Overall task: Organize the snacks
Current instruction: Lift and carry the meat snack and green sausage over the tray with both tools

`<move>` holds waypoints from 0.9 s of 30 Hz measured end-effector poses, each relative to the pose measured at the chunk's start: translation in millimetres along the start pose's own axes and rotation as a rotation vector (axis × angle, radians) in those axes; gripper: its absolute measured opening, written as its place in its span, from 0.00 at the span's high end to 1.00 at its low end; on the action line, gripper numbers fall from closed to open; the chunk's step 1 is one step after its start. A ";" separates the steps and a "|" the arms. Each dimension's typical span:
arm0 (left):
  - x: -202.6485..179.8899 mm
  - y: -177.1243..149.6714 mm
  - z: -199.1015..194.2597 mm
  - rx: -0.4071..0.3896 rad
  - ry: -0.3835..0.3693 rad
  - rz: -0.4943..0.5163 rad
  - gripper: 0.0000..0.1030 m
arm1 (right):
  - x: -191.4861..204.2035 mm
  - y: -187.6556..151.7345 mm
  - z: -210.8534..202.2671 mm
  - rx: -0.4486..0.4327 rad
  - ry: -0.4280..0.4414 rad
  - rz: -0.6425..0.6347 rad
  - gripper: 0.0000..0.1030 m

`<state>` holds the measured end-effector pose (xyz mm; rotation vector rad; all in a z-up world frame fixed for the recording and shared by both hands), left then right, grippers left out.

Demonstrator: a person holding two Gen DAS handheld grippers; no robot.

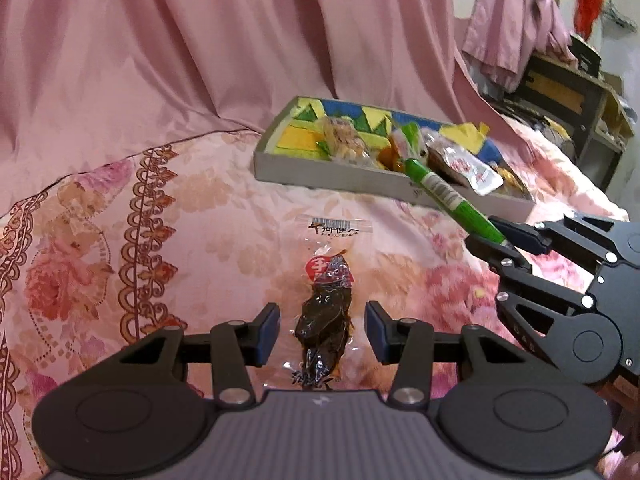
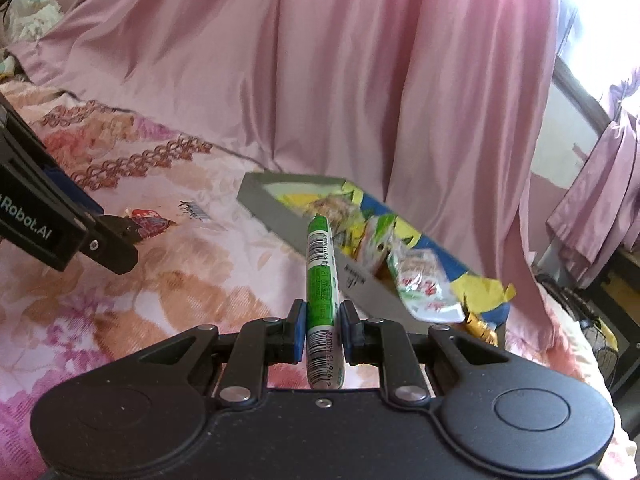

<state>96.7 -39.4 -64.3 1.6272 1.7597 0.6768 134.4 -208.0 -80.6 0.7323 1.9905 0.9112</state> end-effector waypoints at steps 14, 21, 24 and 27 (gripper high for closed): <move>8.5 32.1 12.4 -0.075 0.054 -0.090 0.51 | -26.7 17.2 18.5 -0.133 -0.041 0.047 0.82; 10.7 59.9 22.3 -0.107 0.067 -0.133 0.51 | -39.9 20.3 23.8 -0.183 -0.043 0.074 0.82; 9.2 70.9 27.9 -0.123 0.073 -0.164 0.51 | -46.8 21.4 24.0 -0.199 -0.047 0.102 0.82; 7.2 80.3 35.0 -0.133 0.061 -0.216 0.51 | -54.8 24.1 26.8 -0.222 -0.056 0.121 0.82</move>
Point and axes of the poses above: each gripper's, at about its wrist camera, not at the fingertips, and z roughly the way its jaws point, x to its left, y to its top, the point moved 2 cm from there along z, roughly the way its jaws point
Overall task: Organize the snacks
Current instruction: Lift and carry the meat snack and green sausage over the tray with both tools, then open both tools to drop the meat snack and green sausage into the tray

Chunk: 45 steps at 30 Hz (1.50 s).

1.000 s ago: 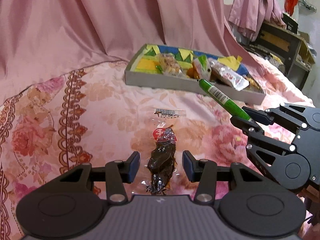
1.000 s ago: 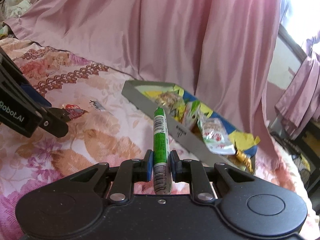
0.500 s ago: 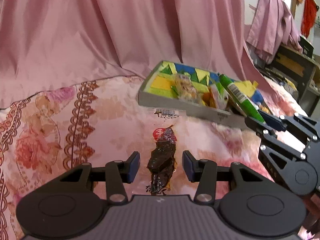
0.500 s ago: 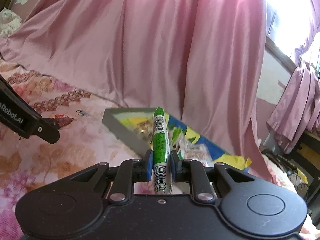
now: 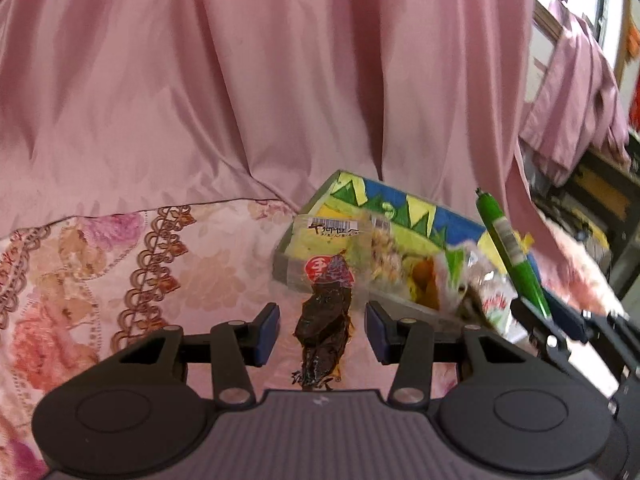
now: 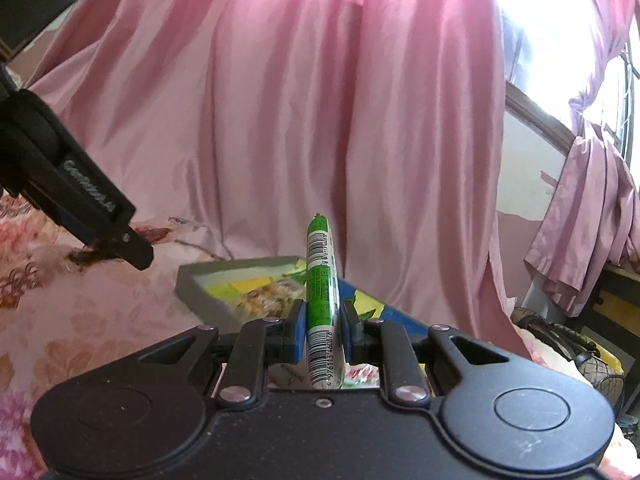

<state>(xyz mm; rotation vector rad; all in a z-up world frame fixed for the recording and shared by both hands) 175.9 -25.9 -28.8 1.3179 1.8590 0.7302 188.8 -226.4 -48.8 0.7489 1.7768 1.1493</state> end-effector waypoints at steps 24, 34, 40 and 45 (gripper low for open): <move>-66.4 77.7 107.6 0.036 -0.039 0.024 0.51 | -72.2 -3.8 69.1 0.050 -0.056 0.204 0.81; -95.5 68.7 155.5 0.150 -0.038 0.036 0.51 | -87.5 -17.8 89.1 0.183 0.018 0.329 0.81; -100.7 64.1 161.4 0.171 0.030 0.059 0.51 | -82.9 -22.8 96.2 0.221 0.073 0.346 0.81; -100.1 64.8 161.4 0.168 0.026 0.065 0.51 | -78.4 -26.1 99.0 0.239 0.074 0.340 0.81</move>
Point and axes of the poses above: each gripper's, at about its wrist camera, not at the fingertips, and z roughly the way its jaws point, x to its left, y to its top, the point moved 2 cm from there along z, roughly the way its jaws point
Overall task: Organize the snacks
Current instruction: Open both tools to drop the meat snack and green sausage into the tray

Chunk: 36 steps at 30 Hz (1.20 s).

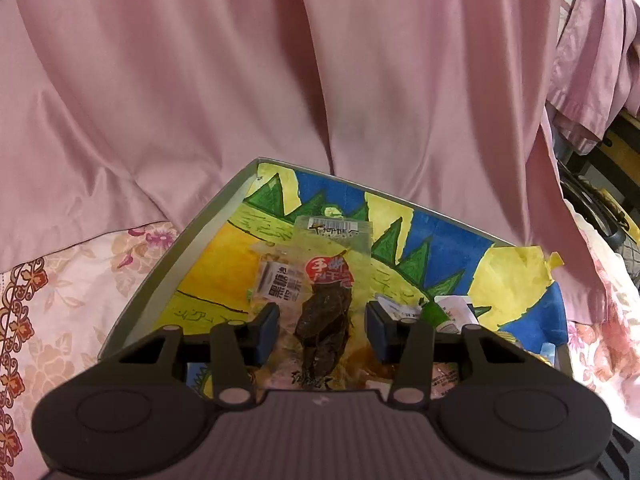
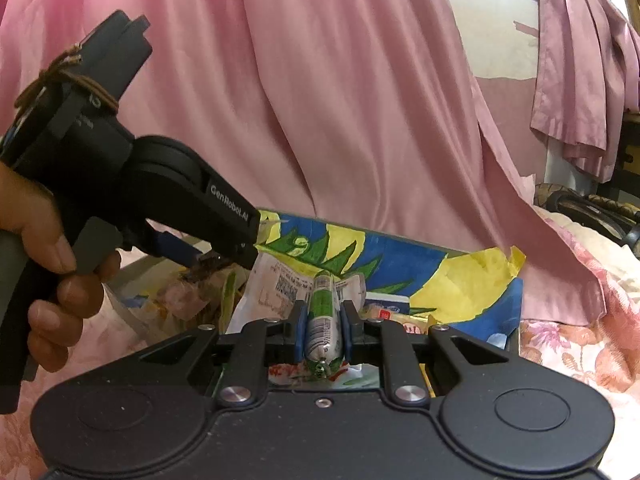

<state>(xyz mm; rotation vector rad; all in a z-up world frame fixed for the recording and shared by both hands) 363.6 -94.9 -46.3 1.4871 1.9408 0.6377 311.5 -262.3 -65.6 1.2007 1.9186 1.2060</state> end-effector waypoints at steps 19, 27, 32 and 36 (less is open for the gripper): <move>-0.8 -5.4 -5.4 0.001 0.002 0.020 0.36 | 2.0 -3.8 1.7 0.010 -0.012 -0.002 0.62; 10.4 -10.8 -29.4 -0.041 -0.037 -0.027 0.19 | 1.5 0.4 -7.6 -0.009 -0.020 0.009 0.43; 17.5 -12.7 -58.4 -0.110 -0.034 -0.015 0.09 | -1.4 9.4 -26.2 -0.069 -0.045 0.009 0.29; 25.2 -15.6 -86.8 -0.179 -0.032 -0.005 0.03 | -4.6 19.1 -48.1 -0.125 -0.065 0.028 0.22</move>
Point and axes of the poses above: each gripper's, at about its wrist camera, not at the fingertips, and z roughly the way its jaws point, x to its left, y to its top, the point moved 2 cm from there along z, roughly the way its jaws point
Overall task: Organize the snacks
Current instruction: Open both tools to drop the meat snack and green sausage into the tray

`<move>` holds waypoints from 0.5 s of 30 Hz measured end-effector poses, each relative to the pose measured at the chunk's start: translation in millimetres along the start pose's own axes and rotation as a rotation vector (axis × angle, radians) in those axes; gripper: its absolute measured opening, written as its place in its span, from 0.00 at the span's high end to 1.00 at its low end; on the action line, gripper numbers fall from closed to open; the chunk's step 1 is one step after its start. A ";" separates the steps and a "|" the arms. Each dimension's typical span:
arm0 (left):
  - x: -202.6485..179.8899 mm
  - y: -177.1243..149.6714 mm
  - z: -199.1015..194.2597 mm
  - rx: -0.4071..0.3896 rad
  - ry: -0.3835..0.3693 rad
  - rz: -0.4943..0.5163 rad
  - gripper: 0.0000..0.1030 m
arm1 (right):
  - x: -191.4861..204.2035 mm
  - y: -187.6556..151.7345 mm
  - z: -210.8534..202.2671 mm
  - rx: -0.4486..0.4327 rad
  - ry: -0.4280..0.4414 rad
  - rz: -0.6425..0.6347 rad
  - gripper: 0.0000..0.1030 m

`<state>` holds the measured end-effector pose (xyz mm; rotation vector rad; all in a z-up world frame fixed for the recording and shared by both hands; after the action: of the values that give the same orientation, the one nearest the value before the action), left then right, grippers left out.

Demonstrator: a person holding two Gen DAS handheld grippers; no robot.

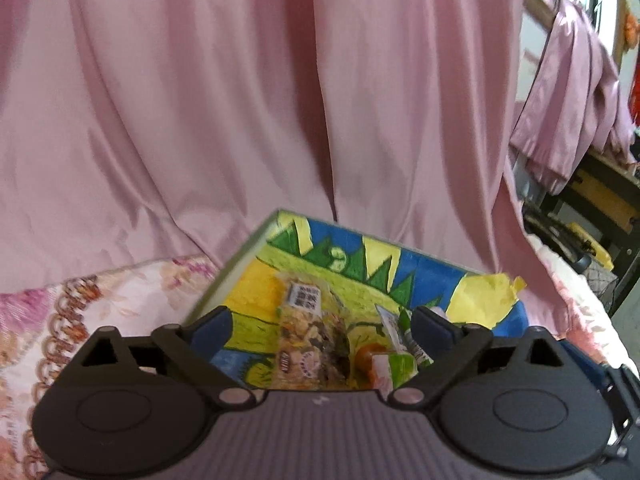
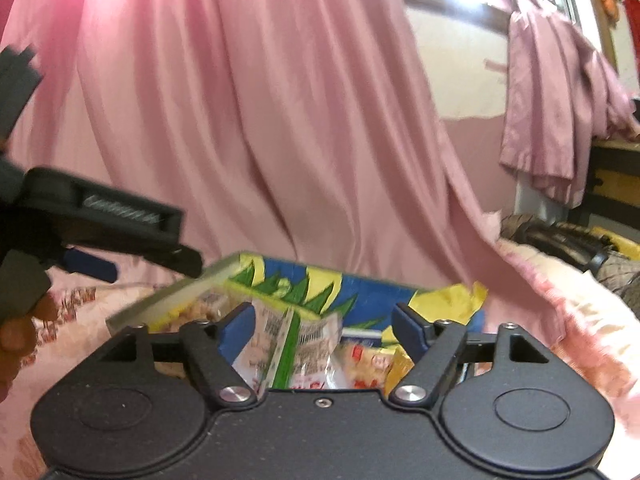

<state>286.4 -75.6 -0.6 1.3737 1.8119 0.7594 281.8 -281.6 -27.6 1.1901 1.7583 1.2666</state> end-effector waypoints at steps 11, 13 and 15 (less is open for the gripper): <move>15.8 -10.6 -77.2 -0.126 0.007 0.021 0.01 | 2.9 22.8 -69.5 -0.116 -0.030 0.074 0.07; 18.9 -16.5 -89.1 -0.135 0.010 0.027 0.01 | 5.2 23.1 -83.3 -0.130 -0.029 0.087 0.06; 22.3 -22.5 -99.6 -0.140 0.011 0.029 0.01 | 7.4 20.9 -97.0 -0.136 -0.033 0.102 0.05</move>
<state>188.2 -62.5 32.8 1.3091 1.7161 0.8936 199.7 -306.4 22.8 1.2282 1.5786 1.3950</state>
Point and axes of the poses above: each gripper's, at about its wrist camera, not at the fingertips, and z roughly the way its jaws point, x to its left, y to its top, the point moved 2 cm from there along z, roughly the way its jaws point
